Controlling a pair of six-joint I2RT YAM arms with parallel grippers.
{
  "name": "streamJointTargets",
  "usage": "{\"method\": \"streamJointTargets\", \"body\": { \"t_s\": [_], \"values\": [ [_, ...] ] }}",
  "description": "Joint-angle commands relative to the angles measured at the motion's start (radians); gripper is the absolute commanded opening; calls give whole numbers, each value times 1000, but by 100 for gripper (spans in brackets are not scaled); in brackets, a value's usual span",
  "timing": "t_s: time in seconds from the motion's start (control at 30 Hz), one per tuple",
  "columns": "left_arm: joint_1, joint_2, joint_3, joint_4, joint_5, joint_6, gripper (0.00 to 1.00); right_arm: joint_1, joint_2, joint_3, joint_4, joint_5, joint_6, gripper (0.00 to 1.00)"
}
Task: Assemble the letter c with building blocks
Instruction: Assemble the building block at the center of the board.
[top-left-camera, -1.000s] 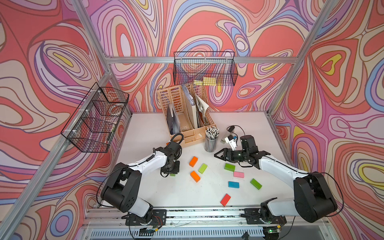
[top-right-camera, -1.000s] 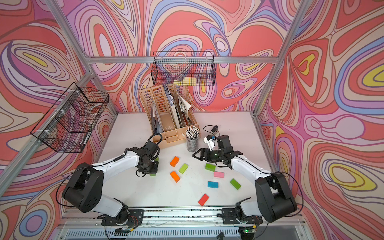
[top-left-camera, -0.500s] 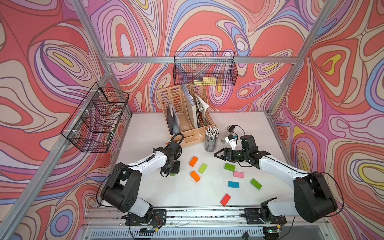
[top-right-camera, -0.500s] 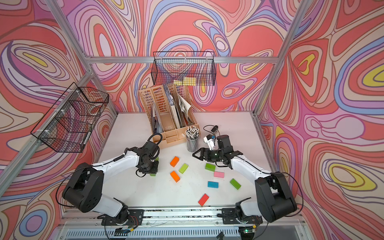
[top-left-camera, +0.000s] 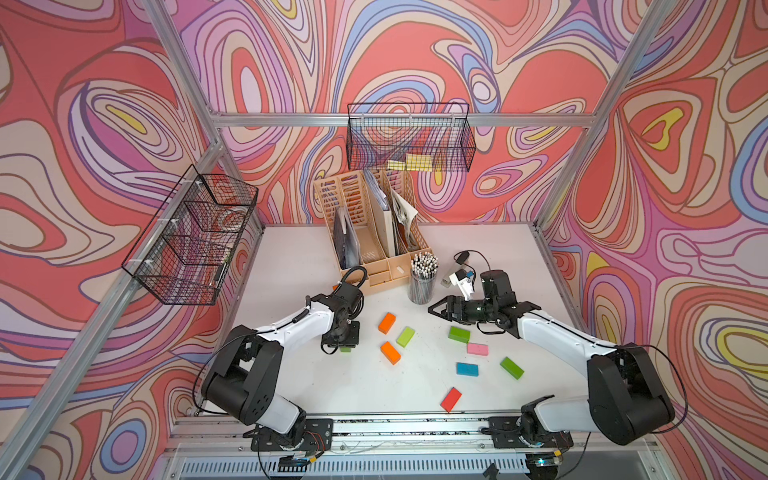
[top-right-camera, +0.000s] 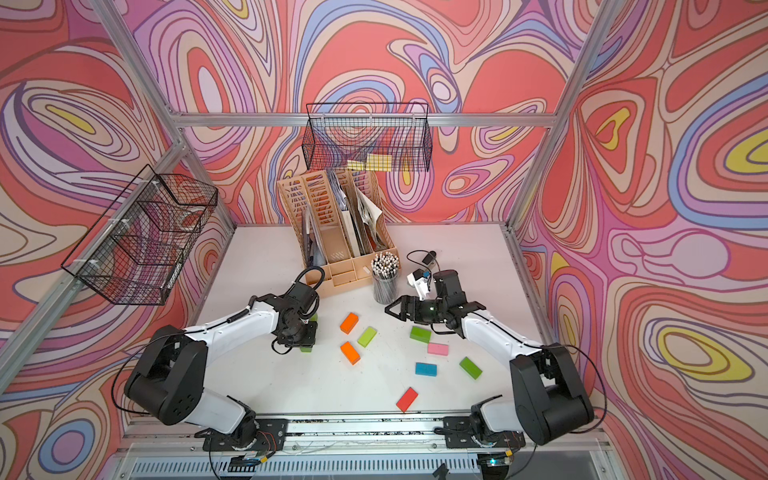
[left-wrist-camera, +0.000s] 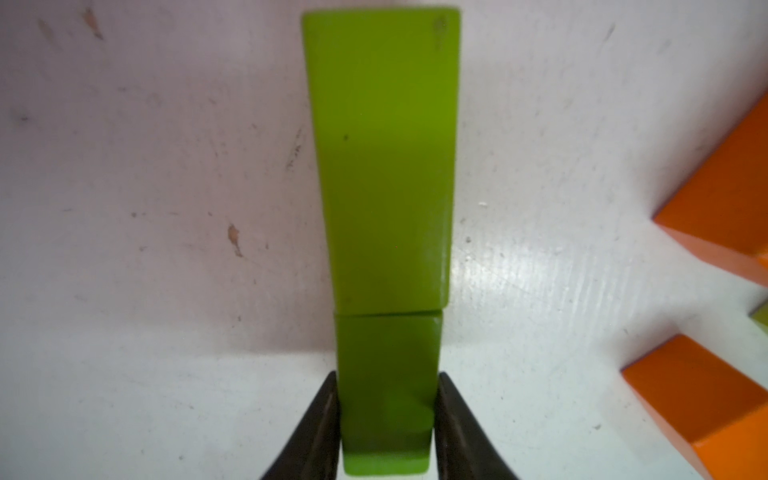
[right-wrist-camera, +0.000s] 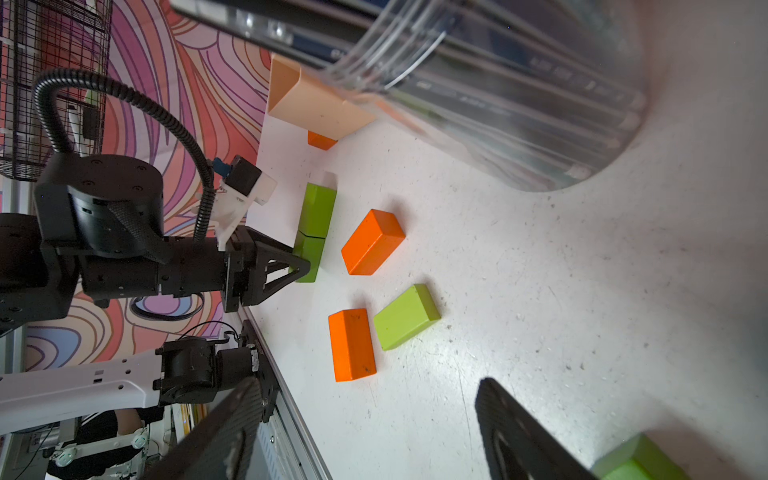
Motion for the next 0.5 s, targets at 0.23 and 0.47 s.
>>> {"method": "streamJointTargets", "body": {
  "t_s": [0.23, 0.47],
  "values": [
    [5, -72, 13, -19, -48, 10, 62, 4, -3, -11, 14, 6, -20, 86],
    [41, -157, 62, -44, -76, 51, 65, 2, -13, -6, 6, 10, -27, 87]
  ]
}}
